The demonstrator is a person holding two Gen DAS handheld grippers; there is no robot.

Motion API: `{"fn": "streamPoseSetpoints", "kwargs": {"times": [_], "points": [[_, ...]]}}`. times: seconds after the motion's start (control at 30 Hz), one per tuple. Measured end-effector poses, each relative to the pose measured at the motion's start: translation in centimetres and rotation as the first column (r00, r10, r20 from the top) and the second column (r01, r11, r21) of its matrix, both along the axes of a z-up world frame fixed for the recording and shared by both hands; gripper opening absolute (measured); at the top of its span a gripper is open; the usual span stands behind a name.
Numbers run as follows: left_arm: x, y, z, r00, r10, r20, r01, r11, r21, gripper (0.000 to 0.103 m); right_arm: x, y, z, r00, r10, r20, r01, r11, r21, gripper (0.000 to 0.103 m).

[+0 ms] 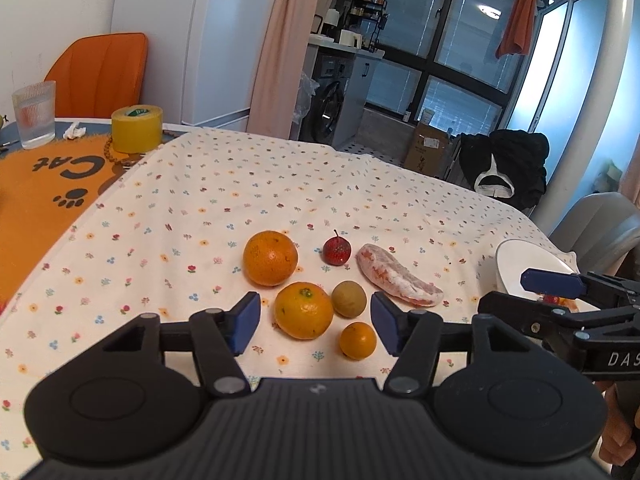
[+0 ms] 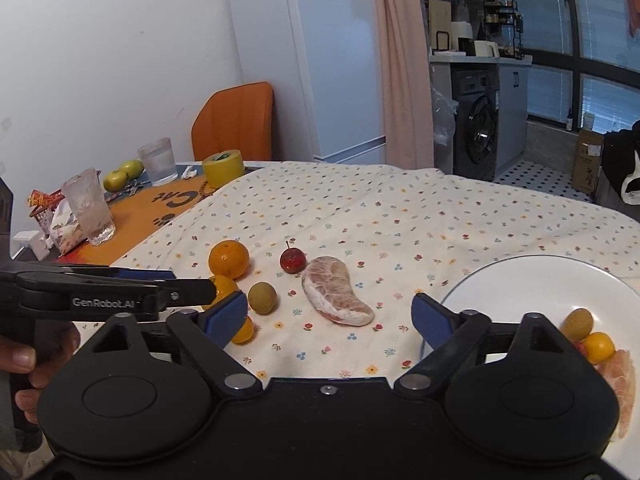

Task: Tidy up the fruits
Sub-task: 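Move both open tools back to the loose fruits on the cloth, then grasp an orange with the left tool while the right tool grasps a pink pomelo segment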

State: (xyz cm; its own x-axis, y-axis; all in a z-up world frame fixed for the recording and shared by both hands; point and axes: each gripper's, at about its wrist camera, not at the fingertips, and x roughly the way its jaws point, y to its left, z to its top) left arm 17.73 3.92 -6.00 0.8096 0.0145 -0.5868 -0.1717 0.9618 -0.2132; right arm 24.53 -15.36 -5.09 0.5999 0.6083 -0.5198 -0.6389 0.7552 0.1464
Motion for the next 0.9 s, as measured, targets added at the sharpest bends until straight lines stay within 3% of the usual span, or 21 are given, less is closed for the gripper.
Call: {"fn": "streamPoseSetpoints", "kwargs": {"times": [0.23, 0.43, 0.53, 0.9], "points": [[1.1, 0.3, -1.0, 1.0, 0.014, -0.022, -0.015, 1.0, -0.013, 0.049, 0.8, 1.2, -0.2, 0.999, 0.033, 0.0, -0.033, 0.999, -0.019, 0.077], [1.6, 0.4, -1.9, 0.999, 0.02, -0.042, -0.021, 0.999, -0.024, 0.045, 1.4, 2.3, -0.4, 0.998, 0.055, -0.004, -0.055, 0.998, -0.03, 0.076], [2.0, 0.4, -2.4, 0.998, 0.023, -0.051, -0.025, 0.999, -0.031, 0.038, 1.8, 2.7, -0.8, 0.998, 0.058, -0.013, -0.059, 0.998, -0.038, 0.076], [1.6, 1.4, -2.5, 0.998, 0.044, -0.037, -0.046, 0.998, -0.049, 0.036, 3.1, 4.1, -2.0, 0.998, 0.063, -0.03, -0.065, 0.995, -0.075, 0.071]]}}
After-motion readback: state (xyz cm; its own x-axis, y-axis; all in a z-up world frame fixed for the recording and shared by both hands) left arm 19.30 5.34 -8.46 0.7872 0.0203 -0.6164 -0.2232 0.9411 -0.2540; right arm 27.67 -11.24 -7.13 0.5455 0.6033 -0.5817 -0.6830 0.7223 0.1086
